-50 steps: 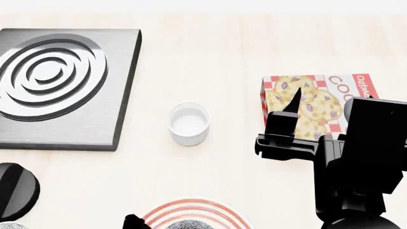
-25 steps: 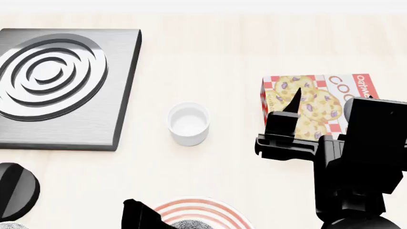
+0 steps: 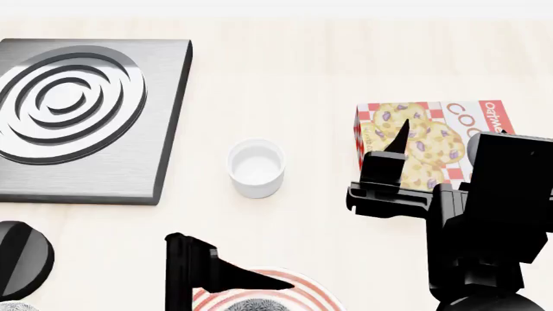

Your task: Pick the akita bowl on the stove and place it on the plate.

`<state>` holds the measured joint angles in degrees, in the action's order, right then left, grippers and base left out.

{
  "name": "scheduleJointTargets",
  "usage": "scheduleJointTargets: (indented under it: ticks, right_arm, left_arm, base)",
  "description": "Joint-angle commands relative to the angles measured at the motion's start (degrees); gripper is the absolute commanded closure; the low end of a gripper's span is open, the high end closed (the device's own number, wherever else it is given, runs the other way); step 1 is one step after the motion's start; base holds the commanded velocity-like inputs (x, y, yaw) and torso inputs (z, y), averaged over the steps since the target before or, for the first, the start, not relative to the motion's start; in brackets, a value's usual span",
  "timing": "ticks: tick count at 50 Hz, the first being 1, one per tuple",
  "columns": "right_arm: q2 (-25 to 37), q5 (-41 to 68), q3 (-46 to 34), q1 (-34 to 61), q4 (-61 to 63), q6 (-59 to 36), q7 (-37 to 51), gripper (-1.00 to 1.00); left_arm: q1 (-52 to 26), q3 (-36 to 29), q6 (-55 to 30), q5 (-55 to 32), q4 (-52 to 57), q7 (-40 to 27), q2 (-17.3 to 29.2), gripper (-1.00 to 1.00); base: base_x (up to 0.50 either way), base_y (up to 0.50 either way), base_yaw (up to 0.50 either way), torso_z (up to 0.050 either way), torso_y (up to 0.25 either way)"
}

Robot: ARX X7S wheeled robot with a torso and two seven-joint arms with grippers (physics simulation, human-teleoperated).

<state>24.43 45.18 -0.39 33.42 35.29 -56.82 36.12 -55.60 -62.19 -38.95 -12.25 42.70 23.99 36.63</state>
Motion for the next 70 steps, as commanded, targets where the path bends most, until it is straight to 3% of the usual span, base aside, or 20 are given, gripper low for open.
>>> scheduleJointTargets:
  ticks: [1, 29, 41, 51, 70]
  right_arm:
    - [-0.91, -0.95, 1.18, -0.18, 0.02, 0.27, -1.11, -1.0]
    - [-0.57, -0.45, 0.92, -0.17, -0.12, 0.63, -0.68, -1.0]
    - [-0.43, -0.27, 0.79, -0.17, -0.17, 0.82, -0.52, -1.0]
    - [-0.3, -0.1, 0.69, -0.17, -0.22, 0.94, -0.37, -1.0]
    - [-0.06, 0.18, 0.48, -0.16, -0.3, 1.21, -0.12, -1.0]
  left_arm:
    - [0.86, 8.73, -3.27, -6.12, 2.18, -1.27, -3.61, -1.0]
    - [8.76, 28.23, -3.69, -20.46, 3.66, -11.88, -4.86, -1.0]
    - [7.22, 37.61, -5.89, -27.15, -0.96, -17.27, -7.76, -1.0]
    - [5.95, 45.86, -11.54, -34.69, -3.84, -25.78, -11.47, -1.0]
    - [5.72, 53.23, -13.34, -40.67, -4.01, -31.22, -11.38, -1.0]
  base:
    - [0.0, 0.0, 0.0, 0.0, 0.0]
    - [0.0, 0.0, 0.0, 0.0, 0.0]
    - [0.0, 0.0, 0.0, 0.0, 0.0]
    - [0.0, 0.0, 0.0, 0.0, 0.0]
    - [0.0, 0.0, 0.0, 0.0, 0.0]
